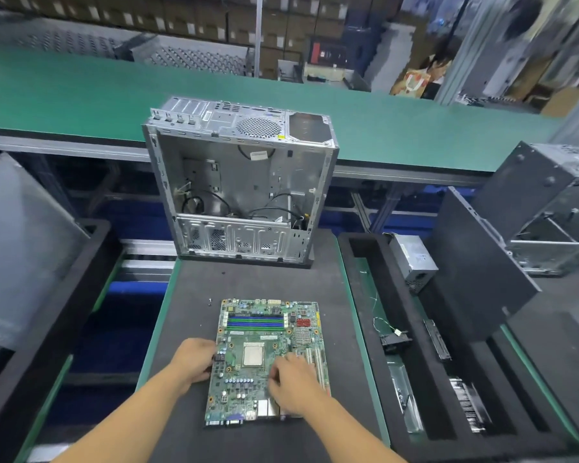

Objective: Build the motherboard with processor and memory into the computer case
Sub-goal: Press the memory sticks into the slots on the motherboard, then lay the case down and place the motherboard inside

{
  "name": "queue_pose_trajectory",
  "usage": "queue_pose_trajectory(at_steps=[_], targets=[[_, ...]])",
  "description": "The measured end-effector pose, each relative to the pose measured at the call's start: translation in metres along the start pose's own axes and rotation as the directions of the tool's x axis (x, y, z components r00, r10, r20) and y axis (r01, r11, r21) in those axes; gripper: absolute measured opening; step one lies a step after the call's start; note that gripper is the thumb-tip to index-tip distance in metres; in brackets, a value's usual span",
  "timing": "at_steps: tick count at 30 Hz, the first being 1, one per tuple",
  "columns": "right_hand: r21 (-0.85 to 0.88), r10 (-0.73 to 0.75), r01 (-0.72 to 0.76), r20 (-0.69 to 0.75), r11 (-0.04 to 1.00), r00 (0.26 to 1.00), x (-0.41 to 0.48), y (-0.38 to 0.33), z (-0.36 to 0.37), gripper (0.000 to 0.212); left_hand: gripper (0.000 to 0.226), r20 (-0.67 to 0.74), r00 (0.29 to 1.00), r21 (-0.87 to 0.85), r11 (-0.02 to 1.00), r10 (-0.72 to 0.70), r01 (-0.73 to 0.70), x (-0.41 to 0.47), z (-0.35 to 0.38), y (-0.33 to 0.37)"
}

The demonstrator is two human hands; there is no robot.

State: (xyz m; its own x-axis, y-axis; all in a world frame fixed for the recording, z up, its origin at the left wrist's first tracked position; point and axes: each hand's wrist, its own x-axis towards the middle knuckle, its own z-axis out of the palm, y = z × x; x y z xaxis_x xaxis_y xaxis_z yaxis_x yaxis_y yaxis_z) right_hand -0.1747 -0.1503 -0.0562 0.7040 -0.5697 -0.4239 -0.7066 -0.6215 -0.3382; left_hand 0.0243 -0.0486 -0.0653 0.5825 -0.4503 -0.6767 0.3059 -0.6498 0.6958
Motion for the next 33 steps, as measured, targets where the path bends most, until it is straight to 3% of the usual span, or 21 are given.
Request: queue_pose_trajectory(at_steps=[5, 7, 9, 11, 14, 16, 20, 28, 33], targets=[[0.041, 0.019, -0.021, 0.055, 0.999, 0.998, -0.005, -0.006, 0.000, 0.020, 0.025, 0.047, 0.997, 0.031, 0.998, 0.057, -0.059, -0.002, -0.014, -0.005], [0.057, 0.079, -0.074, -0.099, 0.996, 0.992, -0.009, -0.003, -0.002, 0.020, 0.027, 0.063, 0.997, 0.038, 0.998, 0.046, -0.049, -0.002, -0.014, -0.008], [0.094, 0.271, -0.254, -0.356, 0.963, 0.894, -0.011, 0.006, -0.007, 0.020, 0.026, 0.072, 0.997, 0.037, 0.998, 0.040, -0.042, 0.000, -0.012, -0.011], [0.166, 0.490, -0.468, -0.436, 0.868, 0.755, -0.012, 0.020, -0.016, 0.030, 0.019, 0.059, 0.998, 0.039, 0.999, 0.027, -0.030, 0.002, -0.009, -0.011], [0.298, 0.683, -0.623, -0.177, 0.723, 0.709, -0.004, 0.041, -0.032, 0.044, 0.013, 0.042, 0.999, 0.044, 0.999, 0.007, -0.009, 0.006, -0.003, -0.007], [0.375, 0.674, -0.619, -0.023, 0.690, 0.738, 0.003, 0.046, -0.037, 0.045, 0.015, 0.028, 1.000, 0.044, 0.999, 0.004, -0.005, 0.009, 0.001, -0.005], [0.554, 0.685, -0.622, 0.122, 0.553, 0.718, 0.012, 0.043, -0.039, 0.045, 0.021, -0.034, 0.999, 0.073, 0.997, -0.011, 0.013, 0.016, 0.006, -0.006], [0.738, 0.683, -0.595, 0.257, 0.318, 0.684, 0.016, 0.054, -0.059, 0.059, 0.012, -0.106, 0.994, 0.050, 0.998, -0.024, 0.029, 0.012, 0.019, 0.011], [0.791, 0.708, -0.544, 0.211, 0.281, 0.674, 0.011, 0.096, -0.087, 0.068, 0.007, -0.022, 0.999, 0.003, 1.000, 0.023, -0.023, 0.000, 0.062, 0.048]])
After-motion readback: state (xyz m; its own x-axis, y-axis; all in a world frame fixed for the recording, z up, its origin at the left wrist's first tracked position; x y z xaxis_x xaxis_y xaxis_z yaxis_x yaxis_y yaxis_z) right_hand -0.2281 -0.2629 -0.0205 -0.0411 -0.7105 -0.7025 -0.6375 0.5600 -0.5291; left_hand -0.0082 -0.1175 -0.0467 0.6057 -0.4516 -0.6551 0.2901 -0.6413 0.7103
